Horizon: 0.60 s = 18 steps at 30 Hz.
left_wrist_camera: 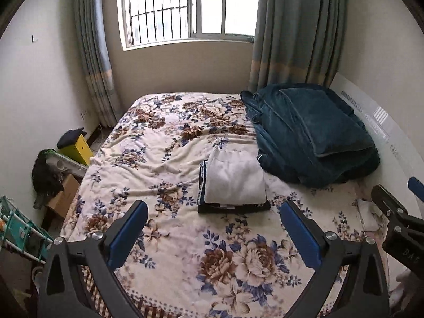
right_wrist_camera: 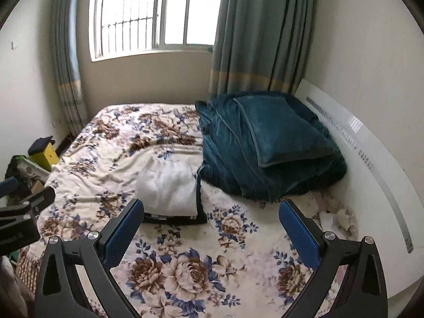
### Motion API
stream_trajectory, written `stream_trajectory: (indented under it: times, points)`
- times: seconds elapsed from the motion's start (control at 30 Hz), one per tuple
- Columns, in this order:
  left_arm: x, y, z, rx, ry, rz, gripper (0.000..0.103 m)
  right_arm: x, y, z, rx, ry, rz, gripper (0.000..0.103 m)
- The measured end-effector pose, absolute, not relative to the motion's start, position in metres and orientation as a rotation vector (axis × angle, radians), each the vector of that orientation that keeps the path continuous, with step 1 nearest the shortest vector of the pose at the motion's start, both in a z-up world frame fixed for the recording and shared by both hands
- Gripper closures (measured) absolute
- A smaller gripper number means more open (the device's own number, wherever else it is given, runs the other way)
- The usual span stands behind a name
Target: Fold small clothes
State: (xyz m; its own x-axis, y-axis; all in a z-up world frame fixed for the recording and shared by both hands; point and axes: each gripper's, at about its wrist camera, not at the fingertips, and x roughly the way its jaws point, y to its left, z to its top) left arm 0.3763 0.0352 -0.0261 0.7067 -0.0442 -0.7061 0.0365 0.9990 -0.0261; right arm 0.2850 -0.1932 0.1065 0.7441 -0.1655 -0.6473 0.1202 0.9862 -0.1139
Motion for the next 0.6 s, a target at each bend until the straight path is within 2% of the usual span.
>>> stream_trajectory:
  times: [0.27, 0.6]
  points:
    - [0.334, 0.038, 0.006, -0.003, 0.730, -0.031, 0.001, 0.225, -0.182, 0.154, -0.078, 0.661, -0.139, 0.000]
    - [0.312, 0.032, 0.014, 0.009, 0.711, -0.008, 0.000, 0.201, -0.186, 0.176, -0.055, 0.644, -0.114, 0.000]
